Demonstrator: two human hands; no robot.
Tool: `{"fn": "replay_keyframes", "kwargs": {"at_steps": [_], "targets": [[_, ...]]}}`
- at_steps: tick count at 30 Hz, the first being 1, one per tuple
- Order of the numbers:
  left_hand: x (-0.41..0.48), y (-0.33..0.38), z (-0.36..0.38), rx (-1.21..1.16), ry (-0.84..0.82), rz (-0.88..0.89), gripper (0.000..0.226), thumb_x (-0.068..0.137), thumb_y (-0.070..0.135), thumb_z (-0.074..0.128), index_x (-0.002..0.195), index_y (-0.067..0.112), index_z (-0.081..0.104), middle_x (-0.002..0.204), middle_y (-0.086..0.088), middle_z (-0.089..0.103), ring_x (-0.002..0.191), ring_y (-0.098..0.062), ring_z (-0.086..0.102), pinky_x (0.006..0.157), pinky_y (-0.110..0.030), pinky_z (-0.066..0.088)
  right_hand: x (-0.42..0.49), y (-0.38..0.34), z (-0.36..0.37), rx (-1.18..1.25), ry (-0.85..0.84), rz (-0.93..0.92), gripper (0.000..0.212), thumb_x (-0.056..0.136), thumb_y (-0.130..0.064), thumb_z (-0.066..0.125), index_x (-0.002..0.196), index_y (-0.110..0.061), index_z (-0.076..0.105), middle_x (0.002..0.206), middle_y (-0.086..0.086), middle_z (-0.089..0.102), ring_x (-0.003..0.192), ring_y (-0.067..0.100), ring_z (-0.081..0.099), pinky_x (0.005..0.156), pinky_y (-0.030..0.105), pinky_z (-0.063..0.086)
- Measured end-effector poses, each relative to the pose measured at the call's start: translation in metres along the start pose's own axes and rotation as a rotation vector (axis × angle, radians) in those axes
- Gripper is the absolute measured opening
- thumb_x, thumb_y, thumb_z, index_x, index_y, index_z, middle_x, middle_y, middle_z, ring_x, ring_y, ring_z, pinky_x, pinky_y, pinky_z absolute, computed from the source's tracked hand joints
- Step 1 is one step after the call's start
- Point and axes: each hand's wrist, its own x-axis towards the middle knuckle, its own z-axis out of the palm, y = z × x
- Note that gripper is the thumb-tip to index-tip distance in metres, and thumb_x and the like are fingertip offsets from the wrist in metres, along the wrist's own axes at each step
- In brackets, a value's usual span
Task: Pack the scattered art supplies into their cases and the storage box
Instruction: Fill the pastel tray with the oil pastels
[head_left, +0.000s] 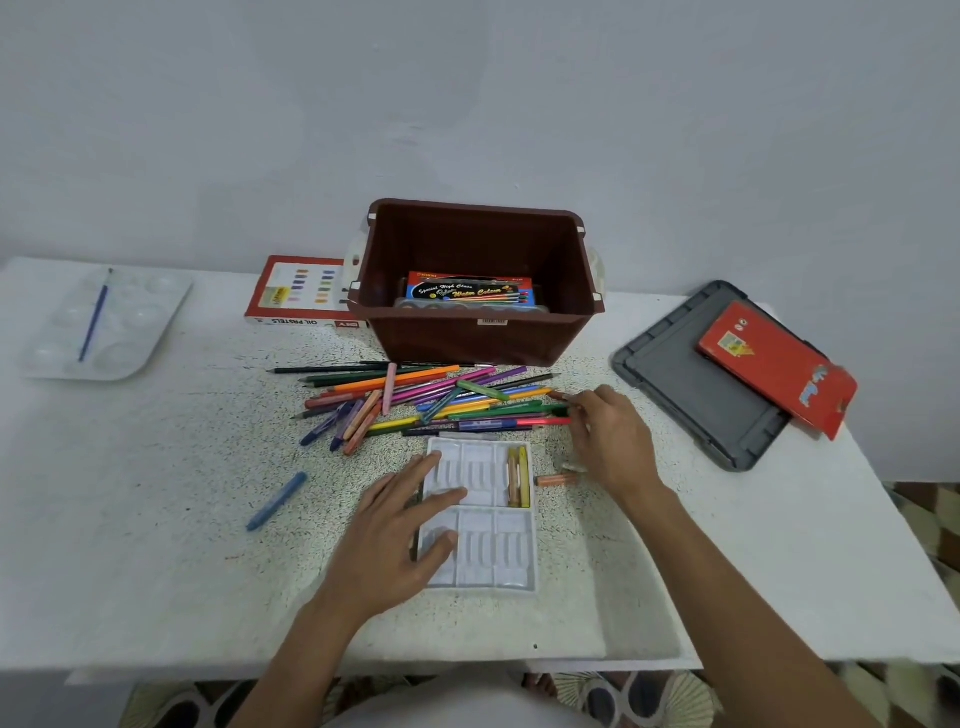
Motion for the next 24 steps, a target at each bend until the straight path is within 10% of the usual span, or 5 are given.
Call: {"fn": "replay_keyframes", "kwargs": {"at_steps": [5,15,24], "targets": [[-0.001,-0.001,0.001,0.004,0.001,0.000,0.044,0.095,0.051,0.048,0.137,0.042,0.051,0.161,0.015,0.018,0.147,-0.006,0.019,0.117,-0.037,0.016,0.026,0.009,0.003,-0.111,-0.084,-0.005,0.027,0.100,-0.015,0.052,0.117,-0.002,0.068,0.109,0.016,0.064,0.100,0.035,0.054,0.084,0.044,0.046],[-0.001,-0.002,0.001,-0.002,0.005,-0.001,0.044,0.094,0.052,0.048,0.137,0.043,0.051,0.161,0.015,0.019,0.147,-0.008,0.019,0.118,-0.037,0.016,0.035,0.016,0.010,-0.063,-0.111,0.000,0.018,0.098,-0.019,0.056,0.102,-0.004,0.066,0.098,0.017,0.061,0.091,0.037,0.053,0.080,0.044,0.044],[-0.001,-0.001,0.000,0.000,0.003,-0.001,0.044,0.094,0.051,0.049,0.138,0.044,0.049,0.160,0.014,0.019,0.147,-0.007,0.019,0.118,-0.033,0.012,-0.006,-0.033,-0.018,0.581,-0.095,0.127,0.031,0.099,-0.011,0.055,0.129,-0.018,0.052,0.080,-0.005,0.066,0.070,0.005,0.062,0.062,0.023,0.049]]}}
